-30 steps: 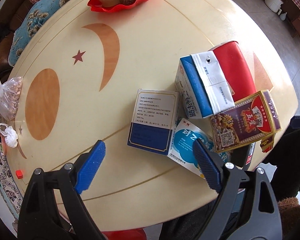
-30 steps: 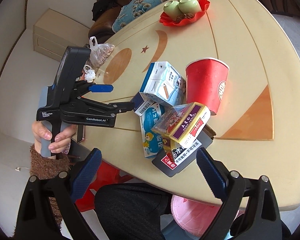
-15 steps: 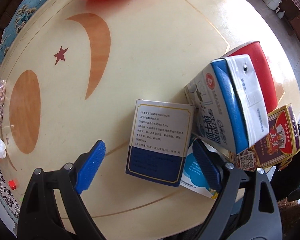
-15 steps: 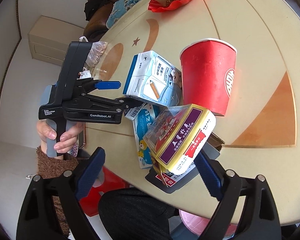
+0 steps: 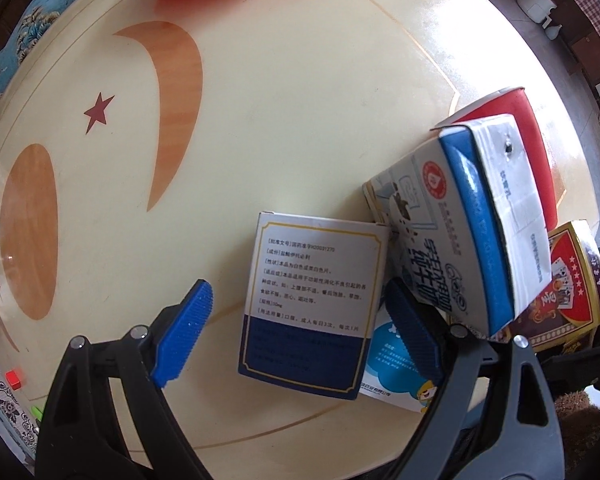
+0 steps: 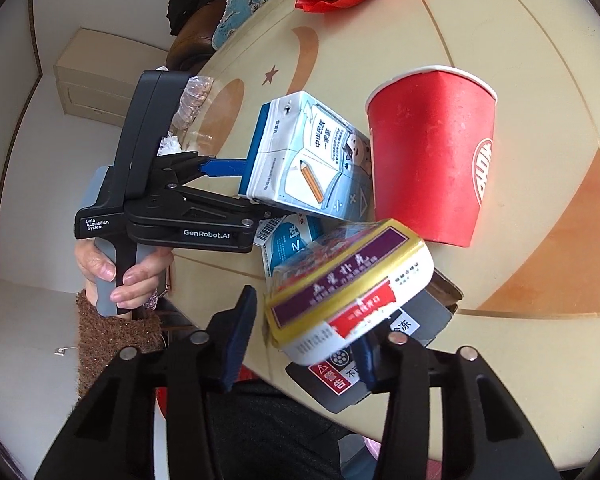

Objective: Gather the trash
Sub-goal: 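Reach the right tool to the yellow-and-white box on the pile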

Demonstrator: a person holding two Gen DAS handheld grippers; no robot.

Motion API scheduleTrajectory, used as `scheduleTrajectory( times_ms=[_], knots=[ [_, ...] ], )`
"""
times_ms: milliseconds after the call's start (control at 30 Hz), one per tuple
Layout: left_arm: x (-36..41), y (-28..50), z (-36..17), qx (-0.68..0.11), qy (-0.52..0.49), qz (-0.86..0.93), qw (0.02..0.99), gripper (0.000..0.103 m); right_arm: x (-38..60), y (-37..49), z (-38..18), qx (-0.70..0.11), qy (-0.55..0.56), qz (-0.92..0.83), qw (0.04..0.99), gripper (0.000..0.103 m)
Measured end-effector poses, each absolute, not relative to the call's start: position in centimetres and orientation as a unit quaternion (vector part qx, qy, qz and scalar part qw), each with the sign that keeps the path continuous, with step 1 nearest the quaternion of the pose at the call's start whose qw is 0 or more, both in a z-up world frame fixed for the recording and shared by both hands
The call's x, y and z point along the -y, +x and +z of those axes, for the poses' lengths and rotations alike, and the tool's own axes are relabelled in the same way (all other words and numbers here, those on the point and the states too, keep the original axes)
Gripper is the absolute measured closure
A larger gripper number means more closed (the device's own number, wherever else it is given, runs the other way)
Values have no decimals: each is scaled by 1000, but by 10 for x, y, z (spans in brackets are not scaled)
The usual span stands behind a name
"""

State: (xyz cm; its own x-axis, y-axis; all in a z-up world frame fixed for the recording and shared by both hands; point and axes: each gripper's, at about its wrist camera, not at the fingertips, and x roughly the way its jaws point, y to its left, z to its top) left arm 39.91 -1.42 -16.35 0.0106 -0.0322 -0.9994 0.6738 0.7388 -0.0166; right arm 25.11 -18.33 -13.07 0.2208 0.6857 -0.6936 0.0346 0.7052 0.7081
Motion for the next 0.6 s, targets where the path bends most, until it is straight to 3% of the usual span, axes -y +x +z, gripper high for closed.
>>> scheduleTrajectory(
  times_ms=[200, 300, 600],
  knots=[
    [23, 404, -162, -653, 244, -274, 663, 27, 186, 251, -132, -582, 309, 228, 717, 79],
    [27, 401, -161, -658, 239, -276, 659, 37, 187, 248, -128, -582, 297, 225, 723, 83],
    [29, 406, -155, -664, 240, -252, 662, 40, 194, 246, -126, -576, 303, 212, 729, 86]
  ],
)
